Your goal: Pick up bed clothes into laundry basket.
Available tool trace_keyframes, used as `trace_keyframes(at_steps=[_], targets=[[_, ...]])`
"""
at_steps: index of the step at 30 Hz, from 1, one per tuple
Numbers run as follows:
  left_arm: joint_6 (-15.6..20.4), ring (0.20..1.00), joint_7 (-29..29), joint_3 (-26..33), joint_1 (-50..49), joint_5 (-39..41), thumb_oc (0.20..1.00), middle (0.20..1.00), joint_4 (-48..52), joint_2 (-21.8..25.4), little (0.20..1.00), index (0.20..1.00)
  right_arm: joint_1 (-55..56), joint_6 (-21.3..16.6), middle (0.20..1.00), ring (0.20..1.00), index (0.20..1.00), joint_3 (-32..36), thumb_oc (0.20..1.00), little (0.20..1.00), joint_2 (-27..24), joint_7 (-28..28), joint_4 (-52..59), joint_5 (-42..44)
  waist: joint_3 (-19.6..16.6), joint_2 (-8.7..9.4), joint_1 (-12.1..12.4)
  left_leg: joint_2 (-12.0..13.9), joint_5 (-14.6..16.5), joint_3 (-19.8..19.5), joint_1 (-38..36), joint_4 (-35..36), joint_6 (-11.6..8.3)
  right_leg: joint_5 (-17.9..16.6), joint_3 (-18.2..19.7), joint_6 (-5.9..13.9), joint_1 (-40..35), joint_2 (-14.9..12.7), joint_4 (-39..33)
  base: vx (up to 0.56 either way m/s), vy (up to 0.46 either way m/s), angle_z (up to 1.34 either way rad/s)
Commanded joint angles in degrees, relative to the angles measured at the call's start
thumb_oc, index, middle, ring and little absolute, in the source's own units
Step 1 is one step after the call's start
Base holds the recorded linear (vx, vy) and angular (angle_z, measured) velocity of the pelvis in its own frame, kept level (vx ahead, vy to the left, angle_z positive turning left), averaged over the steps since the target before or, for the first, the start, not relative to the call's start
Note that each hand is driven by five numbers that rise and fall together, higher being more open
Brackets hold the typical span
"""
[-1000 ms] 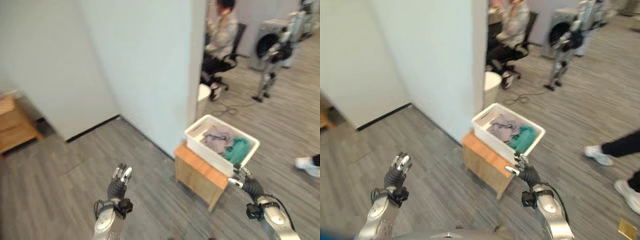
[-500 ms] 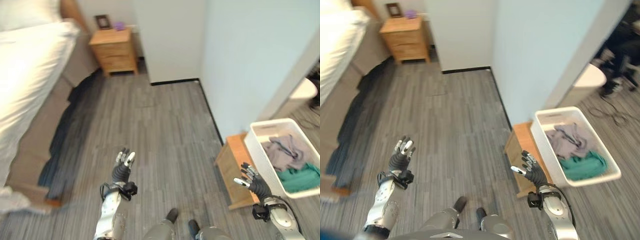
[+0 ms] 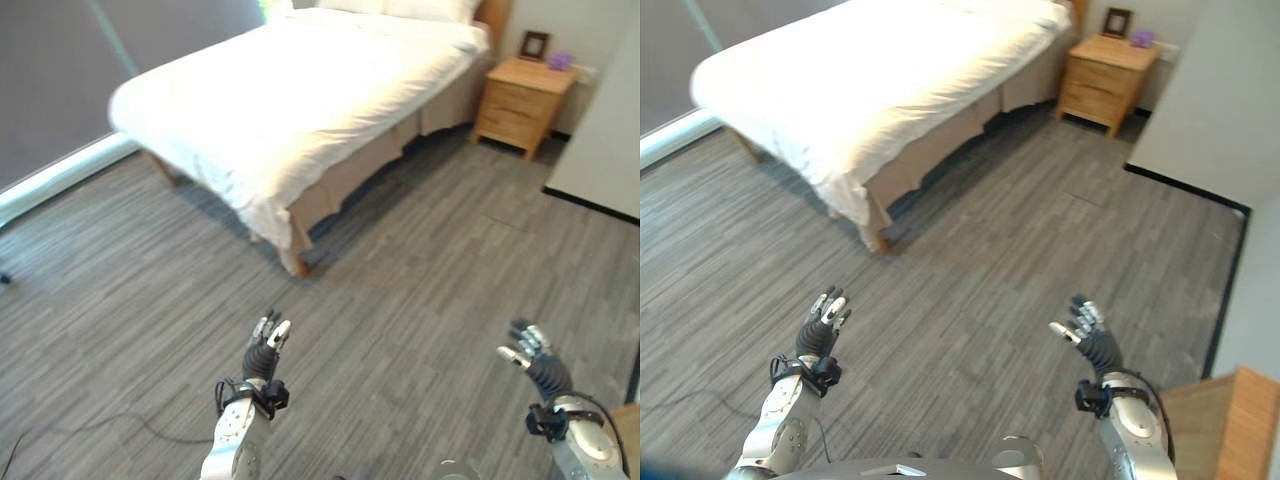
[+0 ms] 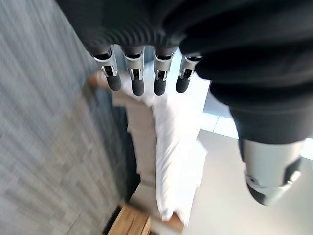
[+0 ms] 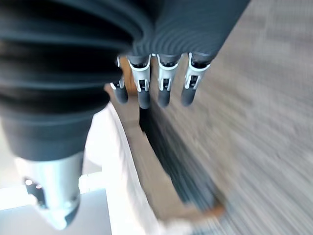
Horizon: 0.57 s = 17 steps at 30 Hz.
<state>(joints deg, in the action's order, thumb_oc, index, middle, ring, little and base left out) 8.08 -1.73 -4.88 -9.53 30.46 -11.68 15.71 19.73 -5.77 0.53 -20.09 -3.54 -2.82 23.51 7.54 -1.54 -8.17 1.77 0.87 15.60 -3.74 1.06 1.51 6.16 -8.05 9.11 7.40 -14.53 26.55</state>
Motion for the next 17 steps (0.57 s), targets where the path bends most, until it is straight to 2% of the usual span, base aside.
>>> trace_keyframes(at_steps=[1,3,4,5,6,17], targets=[[3.12,1.0,0.73,1.32,1.68,-3.41,1.0,1.0,1.72,3.25,1.0,1.0,-2.56,-3.07,1.0,1.0,1.0,0.47,1.0,1.0,-0.06,-0.59,1.36,-0.65,0.04,0.99,-1.86,2.34,-0.3,-5.95,0.59,1.18,-3.02,-5.67,12.05,-0.61,0.04,10.54,-14.08,-0.02,0.036,0.73],[3.18,1.0,0.11,2.06,0.52,-3.98,1.0,1.0,2.3,3.36,1.0,1.0,-3.09,-2.71,1.0,1.0,1.0,-0.79,1.0,1.0,0.28,-0.56,0.75,-1.11,-0.11,1.25,0.16,1.56,-0.54,-6.83,0.92,0.85,-2.91,-6.58,9.33,-1.15,-2.3,8.52,-19.12,-0.01,-0.01,0.56],[2.89,1.0,0.04,3.05,-0.97,-4.31,1.0,1.0,2.31,2.92,1.0,1.0,-3.46,-2.22,1.0,1.0,1.0,-1.8,1.0,1.0,0.16,-0.92,-0.86,-0.7,-1.41,1.39,1.19,1.51,-0.75,-6.96,0.58,1.61,-3.0,-6.44,8.92,-1.15,-4.46,8.59,-21.98,0.02,-0.041,0.42],[2.84,1.0,0.03,3.09,-1.08,-4.31,1.0,1.0,2.4,2.92,1.0,1.0,-3.47,-2.27,1.0,1.0,1.0,-1.87,1.0,1.0,0.14,-0.93,-0.94,-0.68,-1.41,1.4,1.15,1.52,-0.76,-6.96,0.49,1.68,-3.01,-6.51,8.9,-1.15,-4.61,8.59,-22.17,0.05,-0.082,0.28],[2.98,1.0,-0.24,3.62,-1.66,-1.92,1.0,1.0,2.64,1.76,1.0,1.0,-4.1,-2.04,1.0,1.0,1.0,-2.93,1.0,1.0,-0.14,-1.39,-0.66,-0.19,-2.3,1.91,2.39,1.59,-0.95,-7.45,0.38,1.78,-3.26,-6.53,8.46,-1.27,-6.35,8.71,-24.22,0.02,-0.047,0.11],[2.31,1.0,-0.2,2.7,-3.27,-0.25,1.0,1.0,2.11,-0.31,1.0,1.0,-5.41,-1.27,1.0,1.0,1.0,-3.74,1.0,1.0,-2.08,-0.74,-1.21,-2.82,-3.77,3.5,4.0,1.68,-1.62,-9.4,-0.51,2.75,-3.45,-6.39,5.94,-1.89,-9.34,8.76,-26.18,0.0,-0.022,0.12]])
